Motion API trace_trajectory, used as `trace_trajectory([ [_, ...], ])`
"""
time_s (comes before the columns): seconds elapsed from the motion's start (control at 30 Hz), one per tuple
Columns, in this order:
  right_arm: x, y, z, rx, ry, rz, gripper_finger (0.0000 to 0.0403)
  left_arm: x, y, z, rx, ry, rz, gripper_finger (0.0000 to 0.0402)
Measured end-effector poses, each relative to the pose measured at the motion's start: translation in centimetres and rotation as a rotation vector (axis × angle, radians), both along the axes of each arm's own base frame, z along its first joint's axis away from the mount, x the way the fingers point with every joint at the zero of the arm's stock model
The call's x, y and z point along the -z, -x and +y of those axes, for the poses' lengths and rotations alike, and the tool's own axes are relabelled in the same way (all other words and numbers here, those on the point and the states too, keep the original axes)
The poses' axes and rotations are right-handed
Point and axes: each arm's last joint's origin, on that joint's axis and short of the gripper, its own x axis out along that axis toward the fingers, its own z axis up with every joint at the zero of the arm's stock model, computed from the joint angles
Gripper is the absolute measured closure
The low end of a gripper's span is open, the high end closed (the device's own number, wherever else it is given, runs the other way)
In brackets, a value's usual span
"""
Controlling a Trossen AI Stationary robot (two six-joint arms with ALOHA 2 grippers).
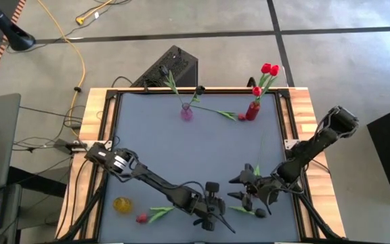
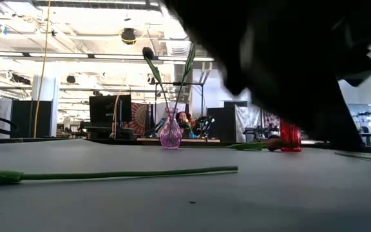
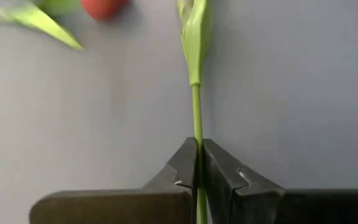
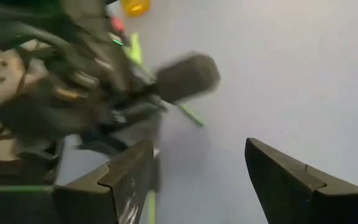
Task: Sort flowers into vase by color
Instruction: Put the black flower into the violet vase
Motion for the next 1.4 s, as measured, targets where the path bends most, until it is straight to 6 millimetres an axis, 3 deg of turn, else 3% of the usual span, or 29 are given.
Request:
trace_trajectory([
  [0.13,-1.6,0.0,-1.3,0.033,0.024,-0.054,0.0121,-3.7,0.7,0.6,0.017,-0.050,-0.027,0.0401],
  [0.33,-6.6,1.5,-3.9,0.123,0.132,-0.256,0.0121,-8.6,3.3,2.0,0.068,-0.164,0.055,0.0401],
  [0.5,-10.1,3.4,-6.3,0.308,0.231,-0.402,0.0121,-10.6,6.3,4.2,0.067,-0.256,0.175,0.0401],
  [0.6,-11.3,4.0,-7.4,0.366,0.255,-0.439,0.0121,-11.6,9.0,6.2,0.045,-0.277,0.188,0.0401],
  [0.73,-11.4,3.9,-8.1,0.391,0.284,-0.434,0.0121,-14.5,12.8,9.6,0.019,-0.223,0.019,0.0401],
  [0.9,-10.9,3.2,-8.4,0.406,0.328,-0.404,0.0121,-17.0,17.7,14.4,-0.067,-0.150,-0.364,0.0401],
  [1.0,-10.5,2.7,-8.4,0.409,0.346,-0.385,0.0121,-17.2,20.5,17.5,-0.142,-0.131,-0.611,0.0401],
  [1.2,-9.7,1.7,-8.6,0.427,0.388,-0.341,0.0121,-15.1,25.0,22.5,-0.320,-0.089,-1.029,0.0401],
  [1.4,-8.2,-0.2,-9.8,0.437,0.458,-0.258,0.0121,-12.9,25.8,25.7,-0.294,0.027,-1.183,0.0401],
])
